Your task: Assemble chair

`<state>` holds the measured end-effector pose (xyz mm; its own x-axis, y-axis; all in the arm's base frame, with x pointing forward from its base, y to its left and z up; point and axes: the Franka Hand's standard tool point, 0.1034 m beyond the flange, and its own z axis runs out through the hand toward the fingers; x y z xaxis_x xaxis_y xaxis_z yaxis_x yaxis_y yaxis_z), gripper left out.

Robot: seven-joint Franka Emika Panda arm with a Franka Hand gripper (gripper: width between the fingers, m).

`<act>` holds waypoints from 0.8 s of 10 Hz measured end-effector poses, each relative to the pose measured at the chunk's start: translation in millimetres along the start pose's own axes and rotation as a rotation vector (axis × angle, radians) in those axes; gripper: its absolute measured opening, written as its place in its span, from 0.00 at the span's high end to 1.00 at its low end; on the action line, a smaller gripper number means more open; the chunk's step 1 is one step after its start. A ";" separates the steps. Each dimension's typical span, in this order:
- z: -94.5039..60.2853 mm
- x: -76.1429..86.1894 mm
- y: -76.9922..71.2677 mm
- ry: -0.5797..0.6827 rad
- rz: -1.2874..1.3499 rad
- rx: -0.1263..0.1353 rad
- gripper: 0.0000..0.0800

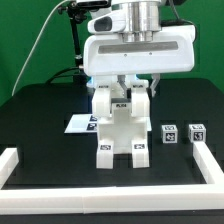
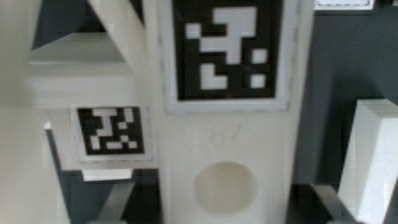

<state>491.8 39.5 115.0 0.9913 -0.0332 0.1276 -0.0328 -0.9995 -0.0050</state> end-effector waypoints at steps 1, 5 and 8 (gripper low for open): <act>1.6 -0.8 0.4 -0.002 -0.001 -0.001 0.64; 18.3 7.1 20.3 0.047 -0.076 -0.014 0.64; 19.0 19.4 21.8 0.069 -0.078 -0.019 0.64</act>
Offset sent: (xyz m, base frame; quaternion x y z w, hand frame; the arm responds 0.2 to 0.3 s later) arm 0.0084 -0.0229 -0.0191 0.0075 0.0097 -0.0371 0.9992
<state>512.7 17.2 98.6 0.9798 0.0453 0.1946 0.0410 -0.9988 0.0259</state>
